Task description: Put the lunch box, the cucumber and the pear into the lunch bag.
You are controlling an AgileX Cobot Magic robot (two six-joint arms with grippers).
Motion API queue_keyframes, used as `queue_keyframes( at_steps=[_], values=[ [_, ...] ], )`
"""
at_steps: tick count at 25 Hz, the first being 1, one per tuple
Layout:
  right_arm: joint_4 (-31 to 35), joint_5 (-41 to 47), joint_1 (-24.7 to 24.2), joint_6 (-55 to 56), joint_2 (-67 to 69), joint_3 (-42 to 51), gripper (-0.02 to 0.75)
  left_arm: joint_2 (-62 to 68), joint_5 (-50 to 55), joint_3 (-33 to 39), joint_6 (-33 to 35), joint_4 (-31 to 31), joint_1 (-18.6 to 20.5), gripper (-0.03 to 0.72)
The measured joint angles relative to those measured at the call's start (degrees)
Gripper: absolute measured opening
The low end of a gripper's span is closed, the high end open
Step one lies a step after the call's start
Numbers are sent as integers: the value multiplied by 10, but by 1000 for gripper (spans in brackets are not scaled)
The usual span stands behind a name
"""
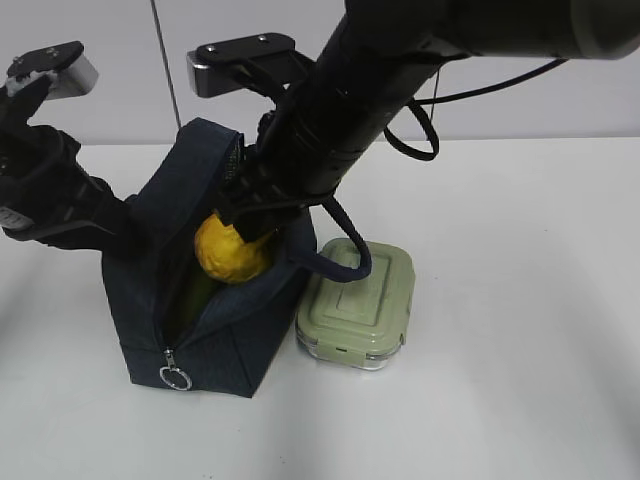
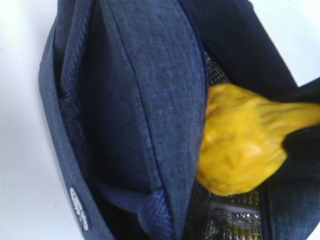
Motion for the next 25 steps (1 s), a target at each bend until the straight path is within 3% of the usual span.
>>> queue_keyframes(
  at_steps=[4, 7, 9, 12, 21, 25],
  values=[
    [-1, 0, 0, 0, 13, -1, 153, 0, 0, 0, 0, 0, 0, 2],
    [3, 0, 0, 0, 18, -1, 197, 0, 0, 0, 0, 0, 0, 2],
    [8, -1, 0, 0, 19, -1, 332, 0, 0, 0, 0, 0, 0, 2],
    [24, -19, 0, -1, 14, -1, 415, 0, -1, 0, 0, 0, 0, 2],
    [23, -68, -17, 41, -65, 14, 436, 0, -2, 0, 0, 3, 0, 2],
    [6, -82, -87, 120, -110, 80, 436, 0, -2, 0, 0, 4, 0, 2]
  ],
)
